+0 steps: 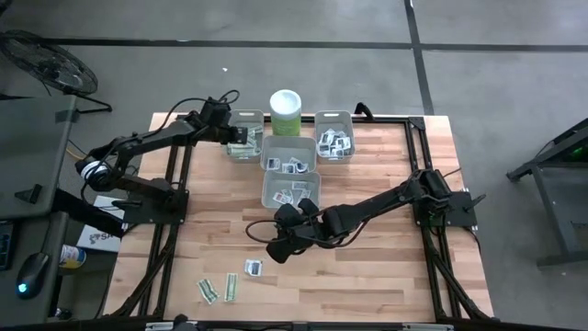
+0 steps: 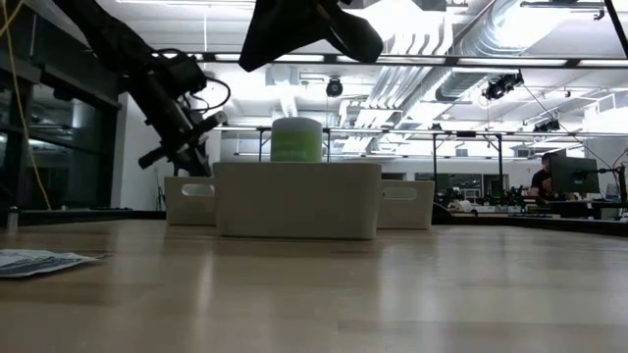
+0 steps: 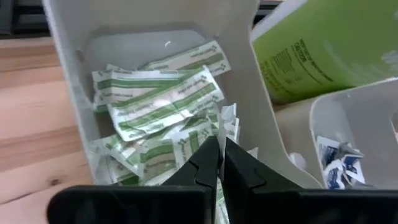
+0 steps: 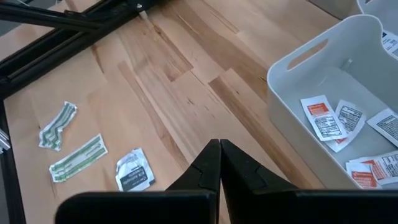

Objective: Pick & Place First Aid Supplies
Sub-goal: Put the right bandage pack into the left bin

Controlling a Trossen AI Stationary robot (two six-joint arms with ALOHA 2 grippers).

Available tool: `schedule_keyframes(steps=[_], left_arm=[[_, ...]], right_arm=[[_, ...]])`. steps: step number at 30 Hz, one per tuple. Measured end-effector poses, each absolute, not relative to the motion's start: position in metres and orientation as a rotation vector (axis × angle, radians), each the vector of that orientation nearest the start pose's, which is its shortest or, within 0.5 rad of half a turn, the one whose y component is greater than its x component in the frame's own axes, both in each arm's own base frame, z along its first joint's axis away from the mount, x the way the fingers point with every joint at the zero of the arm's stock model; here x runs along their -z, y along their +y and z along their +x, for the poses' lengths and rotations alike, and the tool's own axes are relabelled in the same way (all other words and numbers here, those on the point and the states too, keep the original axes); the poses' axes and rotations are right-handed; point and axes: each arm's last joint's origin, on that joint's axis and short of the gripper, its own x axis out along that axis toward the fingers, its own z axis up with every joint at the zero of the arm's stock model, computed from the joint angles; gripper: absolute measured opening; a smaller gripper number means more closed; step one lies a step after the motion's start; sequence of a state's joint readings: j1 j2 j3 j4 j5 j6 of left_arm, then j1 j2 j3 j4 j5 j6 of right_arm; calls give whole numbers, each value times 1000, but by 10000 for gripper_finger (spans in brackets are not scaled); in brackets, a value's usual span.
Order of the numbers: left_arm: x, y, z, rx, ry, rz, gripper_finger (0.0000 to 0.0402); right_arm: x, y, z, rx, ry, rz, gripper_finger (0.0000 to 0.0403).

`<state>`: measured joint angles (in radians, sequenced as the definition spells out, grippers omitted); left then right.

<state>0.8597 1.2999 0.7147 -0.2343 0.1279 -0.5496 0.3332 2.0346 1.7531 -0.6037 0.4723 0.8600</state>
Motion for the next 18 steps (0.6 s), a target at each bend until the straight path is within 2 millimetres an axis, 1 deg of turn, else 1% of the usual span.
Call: schedule_keyframes(steps=[5,11,15,18], left_arm=[[-202,189,167,-895,541,-897,44],[-202,187,167,-876,552,-910,102],[-208,184,163,-901,549,-890,139],[-214,180,159,-930,546,-856,159]], right_arm=[[-256,134,428,459,699,459,0],[-256,134,428,455,712,457,0],[-255,135,428,451,717,458,0],[-255,137,427,445,720,458,0]])
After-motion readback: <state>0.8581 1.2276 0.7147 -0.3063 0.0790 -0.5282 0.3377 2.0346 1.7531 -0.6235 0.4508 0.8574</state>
